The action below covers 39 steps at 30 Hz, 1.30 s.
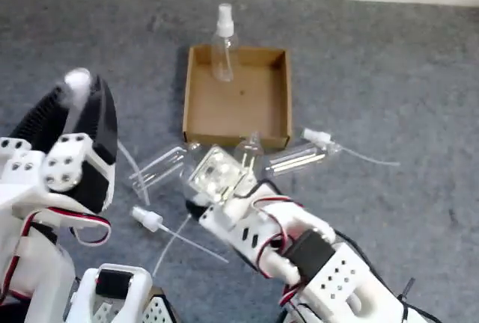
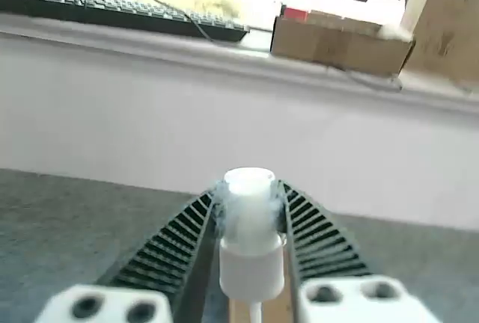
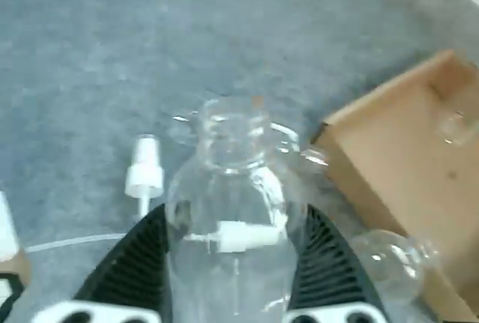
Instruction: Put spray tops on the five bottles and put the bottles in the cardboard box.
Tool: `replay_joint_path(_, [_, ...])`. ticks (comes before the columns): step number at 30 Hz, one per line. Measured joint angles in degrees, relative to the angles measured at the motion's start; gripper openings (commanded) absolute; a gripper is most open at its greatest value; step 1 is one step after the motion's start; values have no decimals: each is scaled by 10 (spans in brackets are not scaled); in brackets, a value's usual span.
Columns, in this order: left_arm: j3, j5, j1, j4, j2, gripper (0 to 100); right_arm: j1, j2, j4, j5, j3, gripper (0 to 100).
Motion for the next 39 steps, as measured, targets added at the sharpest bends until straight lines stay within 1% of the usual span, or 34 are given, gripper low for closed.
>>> replay_joint_path(3, [25, 30, 0, -32, 0, 4, -8, -6, -4, 0, 2, 3])
replay_joint_path(6, [76, 54, 1, -75, 0, 4, -7, -11, -4, 0, 2, 3])
replay_joint_path(11, [164, 62, 1, -145, 4, 4, -12, -11, -4, 0, 2, 3])
replay_joint_path(16, [205, 64, 1, -166, 0, 4, -10, -11, -4, 0, 2, 3])
replay_joint_path(23, [237, 64, 9, -161, -1, 4, -11, -11, -4, 0, 2, 3])
replay_joint_path(29, [240, 65, 71, -77, -1, 4, -11, -11, -4, -55, 2, 3])
replay_joint_path(31, [251, 51, 93, -55, -6, 4, -11, -11, -4, -61, 2, 3])
replay_joint_path(35, [285, 36, 124, -33, -8, 4, -9, -11, -4, -63, 2, 3])
replay_joint_path(39, [316, 13, 128, -29, -19, 4, 14, -11, -4, -64, 3, 3])
